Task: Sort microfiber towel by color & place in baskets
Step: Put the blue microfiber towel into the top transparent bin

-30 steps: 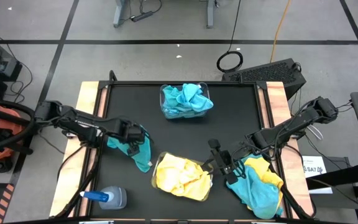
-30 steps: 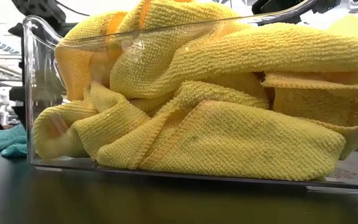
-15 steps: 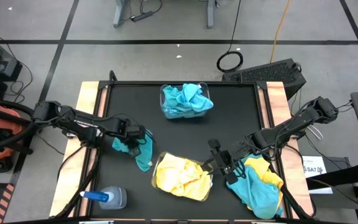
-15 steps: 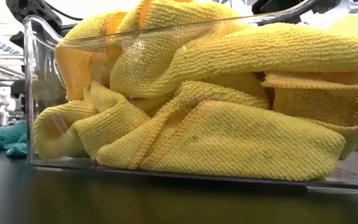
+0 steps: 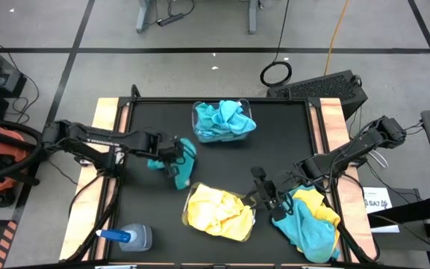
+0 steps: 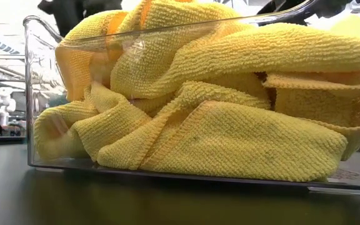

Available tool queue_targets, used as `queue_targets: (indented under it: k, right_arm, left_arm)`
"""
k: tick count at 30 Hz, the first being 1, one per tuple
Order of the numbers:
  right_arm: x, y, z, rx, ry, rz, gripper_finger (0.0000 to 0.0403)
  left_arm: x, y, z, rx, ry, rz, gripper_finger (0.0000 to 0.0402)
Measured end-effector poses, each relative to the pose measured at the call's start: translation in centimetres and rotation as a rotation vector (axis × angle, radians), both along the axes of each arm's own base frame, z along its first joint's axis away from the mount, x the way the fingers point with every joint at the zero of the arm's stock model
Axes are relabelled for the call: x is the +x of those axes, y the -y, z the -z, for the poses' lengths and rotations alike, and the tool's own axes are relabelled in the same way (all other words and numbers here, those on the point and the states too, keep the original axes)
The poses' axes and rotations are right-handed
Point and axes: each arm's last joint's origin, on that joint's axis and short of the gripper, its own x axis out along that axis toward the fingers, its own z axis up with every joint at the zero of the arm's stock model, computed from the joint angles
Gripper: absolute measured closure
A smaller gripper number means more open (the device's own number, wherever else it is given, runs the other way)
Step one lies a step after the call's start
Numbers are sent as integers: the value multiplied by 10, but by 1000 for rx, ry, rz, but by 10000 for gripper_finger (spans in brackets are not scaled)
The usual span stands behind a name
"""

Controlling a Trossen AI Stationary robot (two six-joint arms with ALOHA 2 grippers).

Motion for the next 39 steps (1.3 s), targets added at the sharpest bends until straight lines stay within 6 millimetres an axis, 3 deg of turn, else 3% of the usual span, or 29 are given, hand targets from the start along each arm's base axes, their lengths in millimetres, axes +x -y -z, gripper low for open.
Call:
queue_targets:
  k: [11, 17, 20, 27, 33, 39]
  right_arm:
    - [-3, 2, 5, -43, -56, 80, 222]
    - [-6, -2, 7, -63, -61, 102, 222]
    - [-7, -5, 7, -53, -64, 102, 222]
    - [-9, -10, 6, -54, -56, 114, 222]
    - [-9, -9, 6, -60, -52, 125, 222]
    - [-9, -10, 5, -63, -36, 127, 222]
  left_arm:
    - [28, -44, -118, 408, 253, -45, 380]
    - [36, -80, -150, 565, 453, -102, 380]
    - [42, -102, -148, 627, 461, -129, 381]
    - [67, -145, -109, 575, 394, -133, 381]
    - [100, -153, -73, 532, 370, -60, 381]
    - [132, -149, -54, 459, 407, 33, 381]
